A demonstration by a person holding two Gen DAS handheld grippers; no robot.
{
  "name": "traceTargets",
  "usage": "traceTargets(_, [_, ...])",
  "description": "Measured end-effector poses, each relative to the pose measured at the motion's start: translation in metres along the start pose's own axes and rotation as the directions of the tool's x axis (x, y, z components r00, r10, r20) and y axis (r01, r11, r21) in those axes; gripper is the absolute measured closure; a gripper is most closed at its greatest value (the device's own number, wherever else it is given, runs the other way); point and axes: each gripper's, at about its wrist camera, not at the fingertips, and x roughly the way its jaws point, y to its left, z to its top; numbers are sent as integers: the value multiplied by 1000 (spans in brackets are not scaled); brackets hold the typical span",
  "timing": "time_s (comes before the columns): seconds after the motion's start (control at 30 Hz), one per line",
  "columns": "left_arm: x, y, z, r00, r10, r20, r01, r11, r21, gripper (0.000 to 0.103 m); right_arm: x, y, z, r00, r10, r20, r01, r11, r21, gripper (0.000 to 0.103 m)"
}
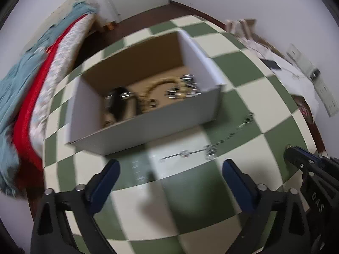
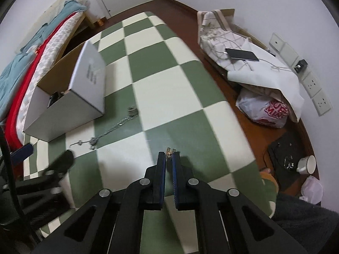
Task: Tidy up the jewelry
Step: 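Grasp the gold earrings with the right gripper while the left gripper grasps the silver chain bracelet, then carry the gold earrings and silver chain bracelet over the white box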
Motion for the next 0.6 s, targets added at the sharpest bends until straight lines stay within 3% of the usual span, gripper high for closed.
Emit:
traceTargets(0.2, [13, -26, 6, 1000, -8, -17, 9, 999, 37, 16, 0, -19, 1, 1000, -15, 0, 15, 999, 41, 97])
traceTargets(0.37, [21, -26, 9, 998, -51, -27, 52, 998, 30, 44, -2, -32, 2, 1000, -21, 4, 20, 997, 69, 97])
traceTargets(0.47, [20, -22, 9, 992, -124, -24, 124, 992, -2, 75, -2, -35, 4, 1000, -24, 4, 23, 997, 79, 97])
traceTargets(0.5, [19, -22, 10, 990, -136, -25, 136, 991, -5, 91, -2, -36, 3, 1000, -24, 5, 24, 996, 80, 97])
traceTargets(0.53, [19, -24, 10, 990, -141, -28, 141, 990, -2, 98, -2, -37, 3, 1000, -26, 6, 25, 996, 83, 97])
traceTargets(0.6, [19, -26, 10, 990, -135, -29, 136, 991, 4, 98, -3, -37, 3, 1000, -24, 5, 24, 996, 86, 97])
